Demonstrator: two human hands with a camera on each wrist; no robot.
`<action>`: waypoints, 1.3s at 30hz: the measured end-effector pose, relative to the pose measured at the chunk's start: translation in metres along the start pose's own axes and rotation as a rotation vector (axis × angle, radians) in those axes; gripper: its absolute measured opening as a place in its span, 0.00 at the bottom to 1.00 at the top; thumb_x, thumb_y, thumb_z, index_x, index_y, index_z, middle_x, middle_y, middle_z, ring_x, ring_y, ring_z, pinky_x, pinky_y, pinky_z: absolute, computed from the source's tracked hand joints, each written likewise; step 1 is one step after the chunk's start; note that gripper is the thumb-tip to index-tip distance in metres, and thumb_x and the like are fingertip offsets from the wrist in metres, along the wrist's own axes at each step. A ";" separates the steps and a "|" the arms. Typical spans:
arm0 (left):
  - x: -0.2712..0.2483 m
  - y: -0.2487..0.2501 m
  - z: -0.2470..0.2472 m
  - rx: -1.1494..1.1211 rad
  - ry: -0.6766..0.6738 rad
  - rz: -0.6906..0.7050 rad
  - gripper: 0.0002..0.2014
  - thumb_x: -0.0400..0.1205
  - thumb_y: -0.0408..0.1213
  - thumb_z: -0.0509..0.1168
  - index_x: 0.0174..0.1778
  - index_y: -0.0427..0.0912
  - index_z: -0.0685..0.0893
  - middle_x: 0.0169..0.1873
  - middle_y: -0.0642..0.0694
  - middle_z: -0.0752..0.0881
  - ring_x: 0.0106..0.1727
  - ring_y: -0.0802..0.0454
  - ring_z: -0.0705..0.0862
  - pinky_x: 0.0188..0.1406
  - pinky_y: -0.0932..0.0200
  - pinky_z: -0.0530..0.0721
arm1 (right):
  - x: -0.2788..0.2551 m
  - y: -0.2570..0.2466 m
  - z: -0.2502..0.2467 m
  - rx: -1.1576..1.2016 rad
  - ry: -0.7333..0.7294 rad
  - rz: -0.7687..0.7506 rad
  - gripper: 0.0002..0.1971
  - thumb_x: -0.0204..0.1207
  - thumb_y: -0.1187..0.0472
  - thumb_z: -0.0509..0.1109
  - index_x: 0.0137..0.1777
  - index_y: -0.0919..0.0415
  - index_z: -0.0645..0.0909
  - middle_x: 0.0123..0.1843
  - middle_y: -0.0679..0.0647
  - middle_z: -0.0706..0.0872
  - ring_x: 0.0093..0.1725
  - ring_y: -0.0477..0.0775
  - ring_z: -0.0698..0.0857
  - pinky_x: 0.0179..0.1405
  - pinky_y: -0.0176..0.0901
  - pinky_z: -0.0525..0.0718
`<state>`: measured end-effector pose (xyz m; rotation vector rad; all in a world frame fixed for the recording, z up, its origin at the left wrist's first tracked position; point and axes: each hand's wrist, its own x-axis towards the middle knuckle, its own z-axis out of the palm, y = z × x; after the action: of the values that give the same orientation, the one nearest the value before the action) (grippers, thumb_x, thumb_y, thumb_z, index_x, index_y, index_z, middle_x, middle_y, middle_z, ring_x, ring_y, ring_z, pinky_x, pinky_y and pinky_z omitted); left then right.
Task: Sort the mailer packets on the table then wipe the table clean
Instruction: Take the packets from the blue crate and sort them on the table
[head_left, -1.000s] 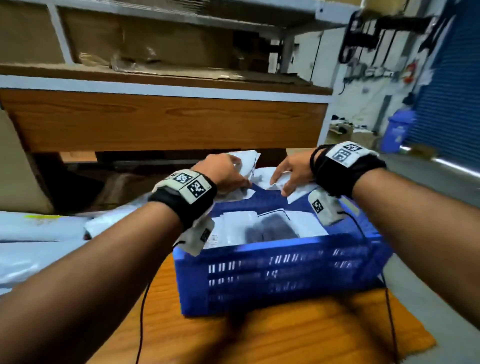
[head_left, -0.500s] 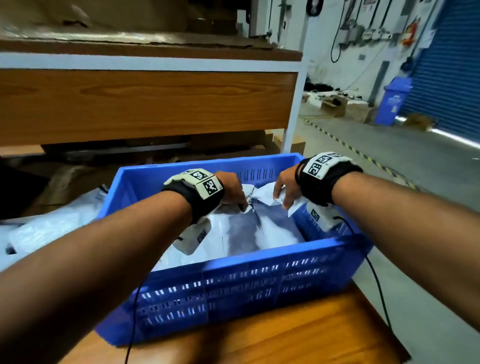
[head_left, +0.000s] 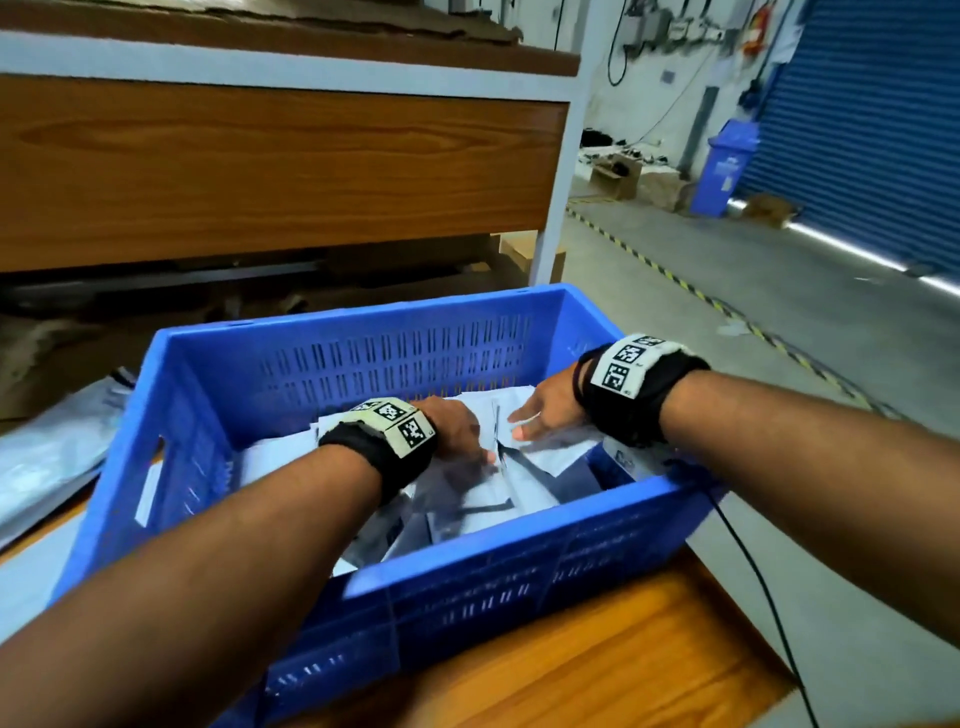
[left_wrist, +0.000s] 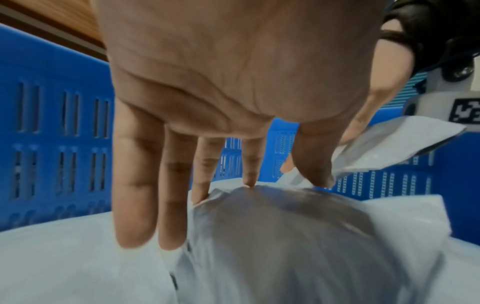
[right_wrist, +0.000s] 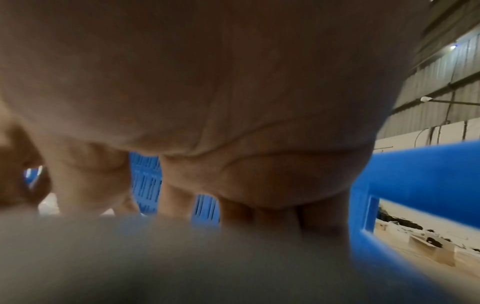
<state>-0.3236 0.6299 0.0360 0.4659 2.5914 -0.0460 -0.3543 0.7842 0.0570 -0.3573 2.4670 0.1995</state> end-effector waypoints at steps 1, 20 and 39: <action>-0.001 -0.003 0.000 0.010 0.003 0.003 0.23 0.83 0.57 0.60 0.66 0.45 0.80 0.68 0.43 0.79 0.67 0.43 0.78 0.62 0.55 0.75 | -0.002 0.000 -0.005 -0.012 0.009 0.018 0.28 0.84 0.41 0.56 0.81 0.51 0.67 0.81 0.51 0.70 0.78 0.53 0.69 0.75 0.42 0.62; 0.023 -0.036 0.013 -0.183 -0.123 -0.024 0.62 0.65 0.51 0.81 0.85 0.55 0.43 0.84 0.43 0.54 0.83 0.44 0.57 0.78 0.55 0.62 | 0.038 -0.005 0.008 -0.214 -0.081 0.081 0.52 0.68 0.62 0.81 0.85 0.43 0.51 0.82 0.57 0.66 0.77 0.58 0.70 0.72 0.46 0.70; 0.018 -0.033 0.017 -0.239 -0.118 -0.075 0.64 0.65 0.53 0.81 0.84 0.41 0.40 0.84 0.40 0.54 0.84 0.42 0.54 0.79 0.51 0.59 | 0.051 -0.002 0.012 -0.070 -0.018 0.010 0.46 0.70 0.50 0.79 0.84 0.45 0.57 0.83 0.53 0.64 0.79 0.57 0.67 0.74 0.47 0.66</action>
<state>-0.3411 0.6024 0.0108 0.2709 2.4569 0.2021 -0.3864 0.7747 0.0161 -0.3718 2.4486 0.2931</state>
